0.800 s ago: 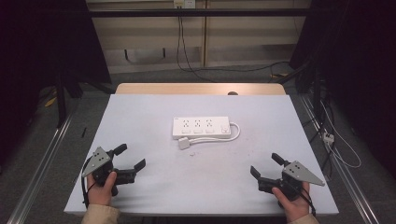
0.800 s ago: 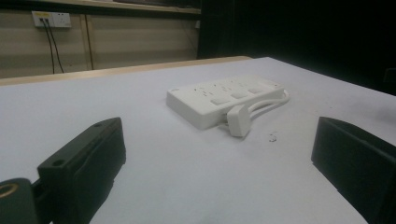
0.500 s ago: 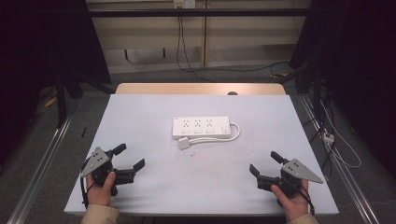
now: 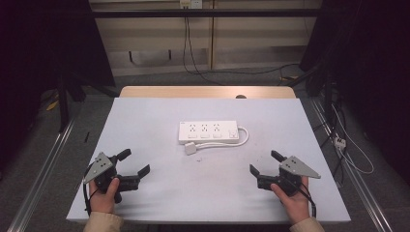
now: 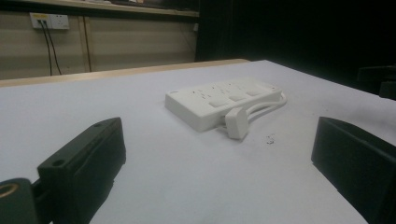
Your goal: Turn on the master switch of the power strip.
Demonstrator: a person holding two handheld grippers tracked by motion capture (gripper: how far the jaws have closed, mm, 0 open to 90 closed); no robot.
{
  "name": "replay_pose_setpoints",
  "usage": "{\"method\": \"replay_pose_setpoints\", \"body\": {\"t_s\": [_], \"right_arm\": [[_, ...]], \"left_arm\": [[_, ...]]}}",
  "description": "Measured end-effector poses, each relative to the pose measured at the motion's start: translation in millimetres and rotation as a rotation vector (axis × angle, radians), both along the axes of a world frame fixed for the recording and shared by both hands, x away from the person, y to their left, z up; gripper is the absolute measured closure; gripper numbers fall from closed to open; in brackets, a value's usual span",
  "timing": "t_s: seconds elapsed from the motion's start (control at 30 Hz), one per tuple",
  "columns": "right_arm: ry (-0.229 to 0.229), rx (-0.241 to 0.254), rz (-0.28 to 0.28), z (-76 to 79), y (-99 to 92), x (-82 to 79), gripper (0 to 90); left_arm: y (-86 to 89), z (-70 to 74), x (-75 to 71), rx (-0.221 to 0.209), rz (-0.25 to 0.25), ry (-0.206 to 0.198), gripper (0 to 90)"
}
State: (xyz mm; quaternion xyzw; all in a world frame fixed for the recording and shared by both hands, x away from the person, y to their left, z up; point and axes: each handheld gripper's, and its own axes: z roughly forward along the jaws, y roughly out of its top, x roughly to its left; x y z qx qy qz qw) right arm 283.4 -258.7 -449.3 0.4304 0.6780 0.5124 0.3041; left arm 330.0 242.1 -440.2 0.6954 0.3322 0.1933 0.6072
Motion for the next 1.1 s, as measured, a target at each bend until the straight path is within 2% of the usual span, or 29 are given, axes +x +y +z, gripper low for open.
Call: {"method": "replay_pose_setpoints", "body": {"t_s": [0.23, 0.57, 1.1], "right_arm": [[-0.002, -0.019, 0.018, 3.0, 9.7, 9.9, 7.4], [0.002, -0.01, 0.025, 4.9, 17.3, 24.3, 7.9], [-0.001, -0.015, 0.03, 6.8, 26.0, 37.2, 8.8]], "left_arm": [[2.0, 0.5, -0.7, -0.007, 0.002, -0.002, 2.7], [3.0, 0.9, -1.2, -0.015, 0.001, -0.005, 2.7], [2.9, 0.9, -1.6, -0.018, -0.002, -0.003, 2.6]]}}
